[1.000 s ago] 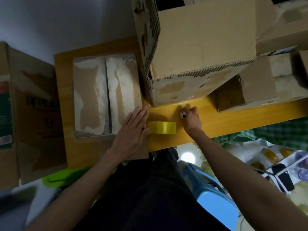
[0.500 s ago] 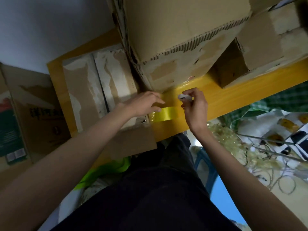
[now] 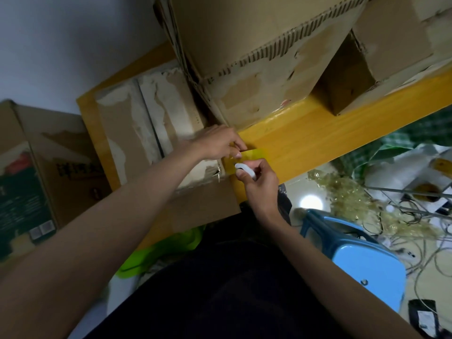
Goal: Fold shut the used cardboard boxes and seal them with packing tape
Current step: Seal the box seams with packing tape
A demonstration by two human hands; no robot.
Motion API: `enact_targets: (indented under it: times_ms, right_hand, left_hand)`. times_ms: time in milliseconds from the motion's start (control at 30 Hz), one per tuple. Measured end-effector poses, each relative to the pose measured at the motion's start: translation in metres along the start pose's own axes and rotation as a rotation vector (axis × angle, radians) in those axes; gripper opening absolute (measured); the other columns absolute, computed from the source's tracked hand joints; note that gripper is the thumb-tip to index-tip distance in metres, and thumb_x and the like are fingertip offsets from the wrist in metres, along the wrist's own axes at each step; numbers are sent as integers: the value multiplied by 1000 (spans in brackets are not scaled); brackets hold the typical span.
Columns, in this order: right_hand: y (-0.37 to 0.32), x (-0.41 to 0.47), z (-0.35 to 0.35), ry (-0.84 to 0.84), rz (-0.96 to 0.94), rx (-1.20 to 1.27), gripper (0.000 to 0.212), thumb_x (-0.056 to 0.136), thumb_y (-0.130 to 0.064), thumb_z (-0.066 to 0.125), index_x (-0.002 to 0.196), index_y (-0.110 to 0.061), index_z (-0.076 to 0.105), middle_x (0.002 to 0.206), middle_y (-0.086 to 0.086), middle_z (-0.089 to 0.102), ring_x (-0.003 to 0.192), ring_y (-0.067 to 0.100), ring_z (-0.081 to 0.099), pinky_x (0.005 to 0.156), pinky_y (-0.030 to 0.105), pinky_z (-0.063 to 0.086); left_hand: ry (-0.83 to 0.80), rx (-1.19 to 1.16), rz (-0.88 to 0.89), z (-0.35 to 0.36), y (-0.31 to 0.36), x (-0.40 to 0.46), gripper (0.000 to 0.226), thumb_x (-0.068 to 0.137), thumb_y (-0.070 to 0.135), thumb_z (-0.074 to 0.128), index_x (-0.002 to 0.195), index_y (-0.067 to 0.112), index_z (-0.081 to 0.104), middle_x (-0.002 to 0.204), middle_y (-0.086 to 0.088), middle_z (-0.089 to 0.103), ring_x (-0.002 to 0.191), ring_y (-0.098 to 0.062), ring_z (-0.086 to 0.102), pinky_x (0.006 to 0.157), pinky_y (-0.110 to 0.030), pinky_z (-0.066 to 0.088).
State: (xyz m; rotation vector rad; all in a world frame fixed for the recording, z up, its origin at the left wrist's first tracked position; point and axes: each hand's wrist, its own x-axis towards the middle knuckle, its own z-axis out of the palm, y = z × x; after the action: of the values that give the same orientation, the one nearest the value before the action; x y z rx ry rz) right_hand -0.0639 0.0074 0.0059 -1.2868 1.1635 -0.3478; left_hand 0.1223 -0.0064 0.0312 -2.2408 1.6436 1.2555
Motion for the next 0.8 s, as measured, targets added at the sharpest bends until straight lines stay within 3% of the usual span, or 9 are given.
enact_targets:
  times_ms: [100, 267, 333, 400, 533, 667, 800]
  right_hand:
    - [2, 0, 11, 8, 14, -4, 18, 85, -12, 77, 91, -18, 62, 85, -2, 70, 82, 21, 66, 74, 37, 51]
    - [2, 2, 17, 22, 7, -5, 18, 86, -10, 77, 89, -16, 60, 81, -5, 66, 79, 19, 63, 70, 30, 48]
    - [3, 2, 18, 23, 4, -11, 18, 86, -10, 77, 89, -15, 60, 81, -4, 66, 78, 19, 62, 68, 27, 47]
    - [3, 3, 17, 24, 3, -20, 17, 85, -10, 77, 90, -14, 61, 80, -4, 65, 78, 18, 62, 67, 27, 46]
    - [3, 3, 18, 29, 3, -18, 16, 85, -10, 78, 91, -12, 63, 83, -1, 68, 79, 19, 63, 67, 25, 46]
    - [4, 4, 20, 30, 2, -32, 17, 84, -10, 78, 90, -13, 63, 82, 0, 68, 77, 19, 62, 66, 25, 45]
    - [5, 6, 21, 27, -6, -54, 15, 84, -11, 79, 90, -13, 64, 83, -1, 69, 78, 20, 63, 69, 33, 50]
  left_hand:
    - [5, -27, -6, -1, 1, -1, 19, 90, 26, 72, 108, 29, 77, 72, 27, 64, 79, -5, 72, 67, -10, 42]
    - [12, -57, -13, -1, 0, -3, 21, 91, 26, 72, 111, 29, 76, 54, 39, 52, 82, -6, 73, 69, -16, 44]
    - [14, -62, -21, -1, 1, -3, 22, 92, 27, 71, 113, 29, 76, 49, 41, 51, 85, -7, 72, 65, -11, 38]
    - [20, -73, -41, -1, 1, -2, 23, 91, 29, 71, 114, 32, 75, 52, 37, 56, 86, -6, 71, 65, -9, 35]
    - [36, -91, -80, 0, 1, -1, 24, 91, 36, 71, 115, 39, 73, 78, 10, 75, 91, -5, 69, 82, -26, 44]
    - [54, -96, -90, 3, -1, 1, 24, 90, 38, 71, 113, 42, 73, 76, 9, 75, 87, -3, 69, 88, -28, 47]
    - [77, -94, -93, 6, -6, 3, 24, 88, 40, 72, 112, 43, 73, 76, 9, 75, 73, 0, 67, 93, -32, 51]
